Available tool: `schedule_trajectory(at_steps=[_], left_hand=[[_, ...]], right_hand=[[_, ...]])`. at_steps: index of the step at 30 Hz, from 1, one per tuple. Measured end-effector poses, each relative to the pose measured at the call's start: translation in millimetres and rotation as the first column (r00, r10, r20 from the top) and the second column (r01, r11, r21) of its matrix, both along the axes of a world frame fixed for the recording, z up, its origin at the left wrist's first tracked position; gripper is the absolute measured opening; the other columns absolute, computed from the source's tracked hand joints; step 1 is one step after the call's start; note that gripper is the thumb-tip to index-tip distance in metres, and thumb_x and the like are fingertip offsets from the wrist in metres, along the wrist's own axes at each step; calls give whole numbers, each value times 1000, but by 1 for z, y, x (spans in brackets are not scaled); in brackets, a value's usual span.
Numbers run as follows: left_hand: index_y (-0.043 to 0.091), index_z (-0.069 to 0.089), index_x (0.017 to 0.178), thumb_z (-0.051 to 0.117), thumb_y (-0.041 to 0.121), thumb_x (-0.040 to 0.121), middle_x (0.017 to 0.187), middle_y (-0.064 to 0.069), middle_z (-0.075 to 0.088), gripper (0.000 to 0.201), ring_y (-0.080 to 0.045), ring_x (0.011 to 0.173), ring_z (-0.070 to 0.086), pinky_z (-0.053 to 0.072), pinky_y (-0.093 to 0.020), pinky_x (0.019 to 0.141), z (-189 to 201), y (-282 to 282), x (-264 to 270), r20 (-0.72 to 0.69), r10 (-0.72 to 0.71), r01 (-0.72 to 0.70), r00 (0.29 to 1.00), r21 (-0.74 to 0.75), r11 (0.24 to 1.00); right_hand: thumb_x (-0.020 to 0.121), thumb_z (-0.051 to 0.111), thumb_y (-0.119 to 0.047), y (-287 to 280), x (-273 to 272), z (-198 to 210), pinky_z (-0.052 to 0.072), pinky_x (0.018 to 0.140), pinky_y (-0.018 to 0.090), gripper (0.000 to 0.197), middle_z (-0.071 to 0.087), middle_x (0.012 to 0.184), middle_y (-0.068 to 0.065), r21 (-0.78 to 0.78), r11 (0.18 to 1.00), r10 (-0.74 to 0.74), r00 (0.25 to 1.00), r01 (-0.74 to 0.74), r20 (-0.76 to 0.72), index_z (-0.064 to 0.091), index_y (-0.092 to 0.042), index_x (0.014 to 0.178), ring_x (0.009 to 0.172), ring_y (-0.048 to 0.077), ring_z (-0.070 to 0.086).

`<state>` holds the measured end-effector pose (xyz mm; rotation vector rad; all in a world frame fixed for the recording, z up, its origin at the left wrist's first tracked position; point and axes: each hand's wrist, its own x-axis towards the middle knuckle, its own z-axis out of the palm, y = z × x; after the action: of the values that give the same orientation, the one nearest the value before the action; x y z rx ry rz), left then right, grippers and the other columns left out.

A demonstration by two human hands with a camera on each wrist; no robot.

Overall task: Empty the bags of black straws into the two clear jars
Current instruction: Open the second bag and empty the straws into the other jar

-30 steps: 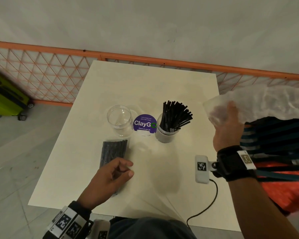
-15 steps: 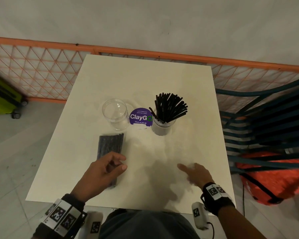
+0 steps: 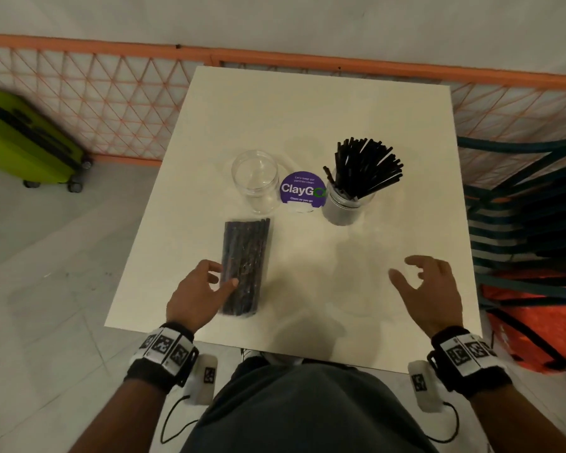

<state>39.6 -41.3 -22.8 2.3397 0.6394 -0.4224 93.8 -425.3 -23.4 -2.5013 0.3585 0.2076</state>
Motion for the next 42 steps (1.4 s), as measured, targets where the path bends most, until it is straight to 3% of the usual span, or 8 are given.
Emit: schedule_trajectory(at_steps=[4,8,14,22,28,32,36,42], left_hand=[[21,42,134,64,70,77,125,-9,65,78,-26,104,62,47,-40,89,-23,12,-5,-199,83,-81,977,20,997],[19,38,140,67,77,66,126,-14,64,98,-32,113,62,50,-45,98,-42,10,-8,-259,108,-141,960,-111,984],[19,38,138,78,60,70,117,-13,69,89,-29,102,67,55,-41,82,-52,1,-9,-248,58,-127,967,-273,954],[18,34,146,69,52,84,105,-8,68,79,-19,97,66,54,-36,78,-20,8,8,-146,104,-165,984,-514,842],[30,45,138,65,61,78,105,-11,72,70,-22,102,70,53,-40,95,24,22,13,44,64,-18,997,-671,742],[28,40,142,76,37,81,118,-4,62,71,-14,109,63,52,-20,79,45,28,16,149,3,101,989,-686,721],[31,45,138,78,11,82,114,-2,66,68,-16,92,67,52,-28,79,49,40,14,225,-48,188,973,-657,731],[23,56,130,66,14,93,86,1,77,40,-8,73,71,53,-26,69,67,46,25,336,-105,286,936,-554,782]], right_hand=[[86,64,-45,37,-8,14,53,72,30,20,61,97,-16,71,938,344,938,-340,-39,57,-36,103,78,2,61],[86,61,-51,84,-9,-2,53,77,31,20,62,86,-19,203,786,616,712,-584,-336,58,-38,102,79,2,61],[86,68,-44,157,-2,-21,49,82,30,56,62,120,1,565,783,586,610,-258,-533,47,-25,134,107,20,60],[70,86,-30,201,-7,-20,48,95,38,113,55,132,9,634,756,516,745,-163,-423,7,-33,152,114,22,58],[71,84,-38,207,-8,8,50,86,28,82,63,115,-3,537,803,408,895,-258,-179,39,-30,139,101,15,64],[74,76,-51,213,2,23,53,82,32,63,68,106,-7,524,834,289,946,-175,-144,50,-35,129,93,10,65],[80,71,-46,217,4,36,55,83,35,49,69,102,-6,513,845,233,967,-150,-101,55,-31,124,92,11,66],[71,70,-44,225,-9,46,53,83,34,77,43,124,-7,296,889,347,936,-350,65,36,-35,139,99,11,56]])
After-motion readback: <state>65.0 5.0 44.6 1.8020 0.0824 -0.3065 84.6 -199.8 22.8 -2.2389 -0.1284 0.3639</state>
